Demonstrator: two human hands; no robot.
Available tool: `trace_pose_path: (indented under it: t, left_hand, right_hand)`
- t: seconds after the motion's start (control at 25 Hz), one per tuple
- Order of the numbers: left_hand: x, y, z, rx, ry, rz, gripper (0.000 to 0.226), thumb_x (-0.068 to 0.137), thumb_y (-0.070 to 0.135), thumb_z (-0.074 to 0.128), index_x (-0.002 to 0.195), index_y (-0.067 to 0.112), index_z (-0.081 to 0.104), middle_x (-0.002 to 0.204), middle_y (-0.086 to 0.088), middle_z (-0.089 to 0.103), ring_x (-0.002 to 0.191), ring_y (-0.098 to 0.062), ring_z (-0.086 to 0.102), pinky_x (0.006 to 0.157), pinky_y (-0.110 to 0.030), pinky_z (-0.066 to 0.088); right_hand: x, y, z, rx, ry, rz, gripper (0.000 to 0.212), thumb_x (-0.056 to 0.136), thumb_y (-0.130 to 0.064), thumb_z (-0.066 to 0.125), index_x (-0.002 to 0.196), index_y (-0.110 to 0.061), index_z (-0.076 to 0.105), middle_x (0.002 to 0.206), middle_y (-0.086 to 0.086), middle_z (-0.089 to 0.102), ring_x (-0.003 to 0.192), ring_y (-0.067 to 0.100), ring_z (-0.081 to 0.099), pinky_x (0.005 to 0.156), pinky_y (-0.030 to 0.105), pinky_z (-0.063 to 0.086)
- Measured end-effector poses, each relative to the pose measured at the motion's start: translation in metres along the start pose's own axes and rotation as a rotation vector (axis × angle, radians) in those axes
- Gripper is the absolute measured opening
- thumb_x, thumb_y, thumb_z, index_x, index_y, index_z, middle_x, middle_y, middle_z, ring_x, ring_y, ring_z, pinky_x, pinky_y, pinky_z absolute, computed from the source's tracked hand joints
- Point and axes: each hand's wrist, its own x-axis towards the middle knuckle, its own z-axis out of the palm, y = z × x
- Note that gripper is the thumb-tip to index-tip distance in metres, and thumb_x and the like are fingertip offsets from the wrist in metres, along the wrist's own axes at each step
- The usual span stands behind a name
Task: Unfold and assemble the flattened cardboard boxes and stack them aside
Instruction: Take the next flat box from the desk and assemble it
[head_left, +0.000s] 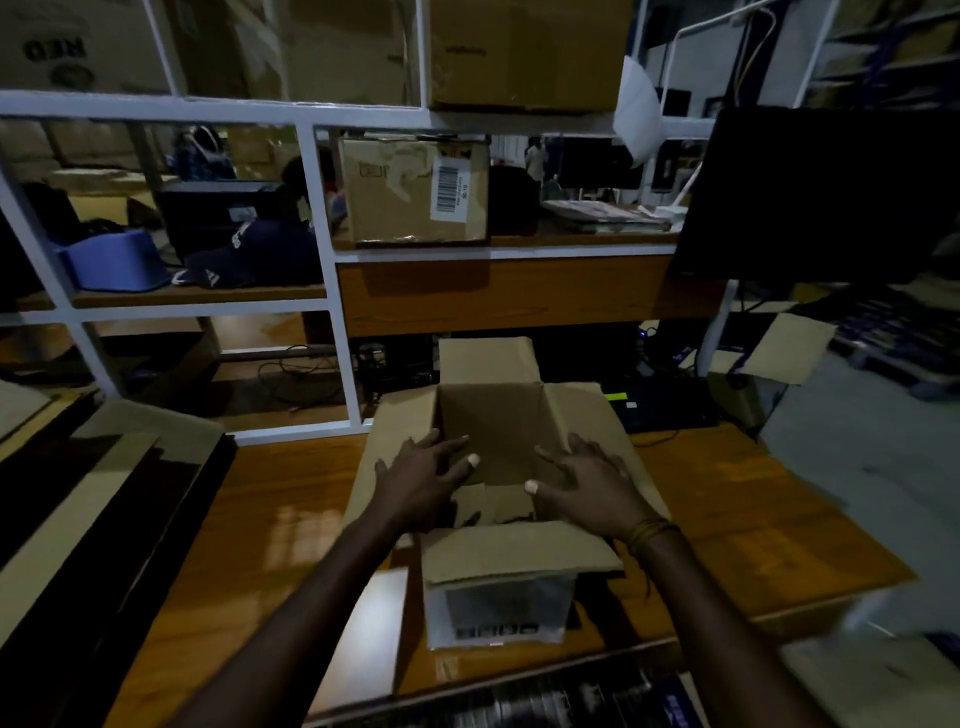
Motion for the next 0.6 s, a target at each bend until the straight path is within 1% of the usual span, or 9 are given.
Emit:
trace_pose_path:
  t: [0.08, 0.16, 0.2, 0.24, 0.32, 0.36, 0.44, 0.52, 0.6]
  left_hand:
    - [-0.022, 0.010, 0.000, 0.052, -0.103, -0.013, 0.061, 0.091, 0.068, 0.041, 0.146, 0.044, 0.034, 0.161, -0.002, 0.022, 0.148, -0.031, 0.014, 0.114, -0.064, 0.012]
    - [-0.042, 0.015, 0.003, 0.109, -0.170, -0.012, 0.068, 0.085, 0.072, 0.048, 0.146, 0.046, 0.033, 0.160, -0.002, 0.027, 0.146, -0.034, 0.016, 0.113, -0.064, 0.017]
    - [-0.051, 0.017, 0.005, 0.139, -0.184, -0.009, 0.070, 0.083, 0.072, 0.052, 0.146, 0.046, 0.033, 0.157, -0.001, 0.032, 0.145, -0.034, 0.019, 0.112, -0.063, 0.020]
    - [-0.059, 0.019, 0.005, 0.162, -0.184, -0.009, 0.070, 0.082, 0.070, 0.056, 0.144, 0.046, 0.036, 0.154, 0.000, 0.039, 0.144, -0.033, 0.023, 0.111, -0.061, 0.024]
    - [-0.071, 0.025, 0.002, 0.207, -0.149, -0.043, 0.067, 0.081, 0.067, 0.060, 0.141, 0.044, 0.042, 0.145, 0.003, 0.050, 0.139, -0.031, 0.032, 0.109, -0.056, 0.030]
    - [-0.076, 0.028, 0.000, 0.249, -0.119, -0.062, 0.065, 0.082, 0.065, 0.062, 0.140, 0.043, 0.044, 0.142, 0.004, 0.052, 0.136, -0.030, 0.035, 0.107, -0.054, 0.033]
    - [-0.087, 0.036, -0.003, 0.362, -0.069, -0.087, 0.061, 0.082, 0.060, 0.064, 0.137, 0.039, 0.048, 0.139, 0.001, 0.053, 0.133, -0.032, 0.036, 0.104, -0.051, 0.035]
    - [-0.095, 0.042, -0.003, 0.435, -0.057, -0.096, 0.057, 0.083, 0.056, 0.065, 0.135, 0.037, 0.052, 0.137, -0.001, 0.053, 0.132, -0.035, 0.034, 0.100, -0.048, 0.037]
    - [-0.097, 0.041, 0.004, 0.457, -0.048, -0.116, 0.056, 0.082, 0.053, 0.068, 0.132, 0.035, 0.053, 0.133, -0.001, 0.055, 0.129, -0.035, 0.038, 0.096, -0.044, 0.042]
  right_hand:
    - [-0.029, -0.010, 0.001, 0.017, -0.028, 0.009, 0.072, 0.087, -0.071, 0.050, 0.151, -0.045, 0.029, 0.165, 0.009, 0.002, 0.152, 0.025, 0.000, 0.120, 0.046, 0.000]
    - [-0.056, -0.020, 0.005, 0.029, -0.018, 0.030, 0.070, 0.088, -0.069, 0.050, 0.150, -0.044, 0.030, 0.165, 0.009, 0.001, 0.152, 0.025, -0.001, 0.120, 0.044, 0.000]
    - [-0.068, -0.028, 0.007, 0.013, 0.013, 0.055, 0.069, 0.089, -0.068, 0.051, 0.150, -0.043, 0.032, 0.165, 0.010, 0.004, 0.151, 0.027, 0.002, 0.120, 0.043, 0.005]
    - [-0.078, -0.035, 0.010, -0.023, 0.064, 0.093, 0.068, 0.089, -0.066, 0.052, 0.149, -0.042, 0.034, 0.163, 0.012, 0.010, 0.149, 0.029, 0.009, 0.119, 0.043, 0.014]
    - [-0.093, -0.050, 0.014, -0.115, 0.183, 0.184, 0.064, 0.087, -0.063, 0.056, 0.145, -0.039, 0.040, 0.149, 0.012, 0.027, 0.136, 0.031, 0.028, 0.108, 0.040, 0.034]
    - [-0.099, -0.055, 0.015, -0.131, 0.207, 0.224, 0.063, 0.086, -0.062, 0.059, 0.141, -0.038, 0.043, 0.140, 0.010, 0.031, 0.128, 0.029, 0.033, 0.101, 0.039, 0.039]
    - [-0.102, -0.058, 0.017, -0.083, 0.181, 0.286, 0.060, 0.082, -0.058, 0.067, 0.134, -0.033, 0.049, 0.133, 0.010, 0.032, 0.121, 0.030, 0.041, 0.095, 0.037, 0.045]
    - [-0.099, -0.054, 0.021, -0.022, 0.127, 0.330, 0.061, 0.079, -0.056, 0.072, 0.130, -0.029, 0.052, 0.134, 0.011, 0.033, 0.117, 0.033, 0.049, 0.094, 0.038, 0.049]
    - [-0.095, -0.049, 0.026, 0.007, 0.096, 0.322, 0.064, 0.078, -0.054, 0.074, 0.131, -0.027, 0.050, 0.134, 0.013, 0.041, 0.117, 0.033, 0.051, 0.094, 0.037, 0.049]
